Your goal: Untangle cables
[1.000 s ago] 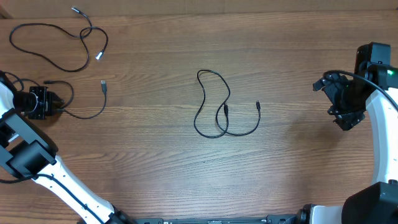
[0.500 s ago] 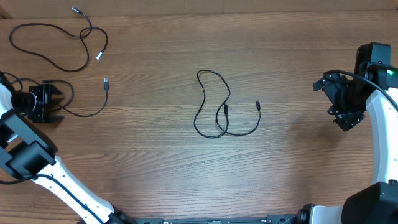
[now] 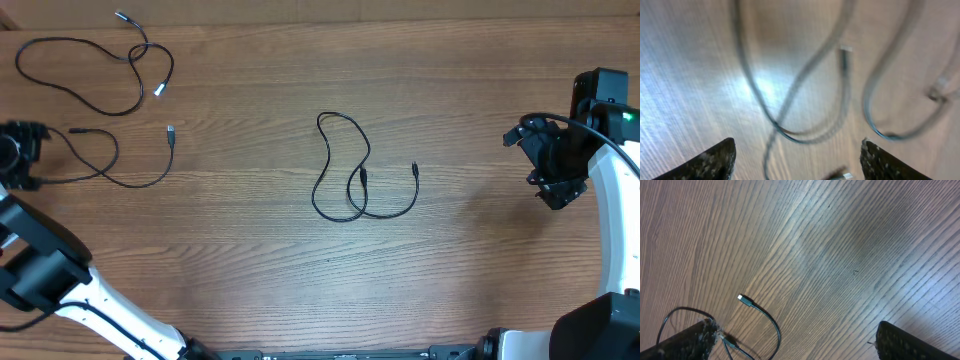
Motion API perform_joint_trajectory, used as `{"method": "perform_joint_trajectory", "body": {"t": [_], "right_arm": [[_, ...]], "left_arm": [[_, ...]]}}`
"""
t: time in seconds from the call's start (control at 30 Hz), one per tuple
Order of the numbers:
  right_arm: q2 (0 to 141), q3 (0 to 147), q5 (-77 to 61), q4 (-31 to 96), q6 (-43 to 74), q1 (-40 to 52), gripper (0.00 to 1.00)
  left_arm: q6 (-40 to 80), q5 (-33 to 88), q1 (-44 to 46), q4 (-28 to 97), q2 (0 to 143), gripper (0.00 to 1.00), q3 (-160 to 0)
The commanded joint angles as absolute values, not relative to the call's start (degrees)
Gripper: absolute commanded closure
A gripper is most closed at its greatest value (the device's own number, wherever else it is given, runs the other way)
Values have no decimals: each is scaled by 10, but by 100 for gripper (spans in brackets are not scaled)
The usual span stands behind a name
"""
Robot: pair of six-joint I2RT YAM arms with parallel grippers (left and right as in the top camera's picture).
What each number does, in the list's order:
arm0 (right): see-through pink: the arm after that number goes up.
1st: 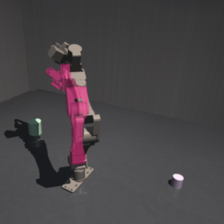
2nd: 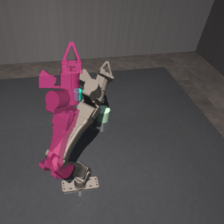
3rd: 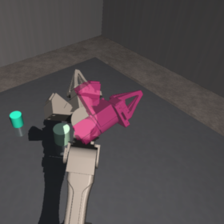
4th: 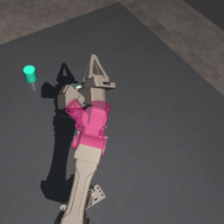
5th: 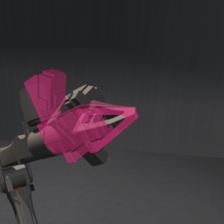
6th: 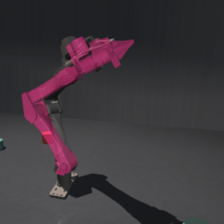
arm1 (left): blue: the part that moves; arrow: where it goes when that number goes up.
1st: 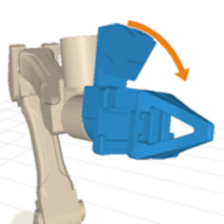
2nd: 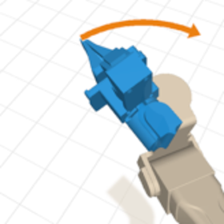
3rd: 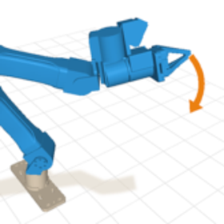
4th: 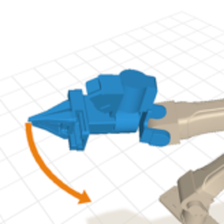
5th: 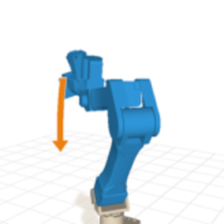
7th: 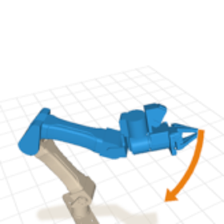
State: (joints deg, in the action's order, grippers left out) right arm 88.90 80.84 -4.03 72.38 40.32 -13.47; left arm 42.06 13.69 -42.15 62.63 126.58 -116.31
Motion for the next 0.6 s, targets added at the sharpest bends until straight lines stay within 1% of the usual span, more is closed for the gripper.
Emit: {"method": "perform_joint_trajectory", "body": {"t": [0.0,0.03,0.07,0.17,0.33,0.57], "right_arm": [[891,813,-35,721,405,-136,0],[891,813,-35,721,405,-136,0],[891,813,-35,721,405,-136,0],[891,813,-35,721,405,-136,0],[891,813,-35,721,405,-136,0],[891,813,-35,721,405,-136,0]], "left_arm": [[364,133,-373,626,1253,20,-1164],[358,119,-362,627,1254,20,-1164],[357,63,-335,634,1256,20,-1164],[358,-29,-290,636,1260,20,-1164],[358,-138,-240,634,1267,20,-1163],[357,-152,-221,630,1303,21,-1163]]}}
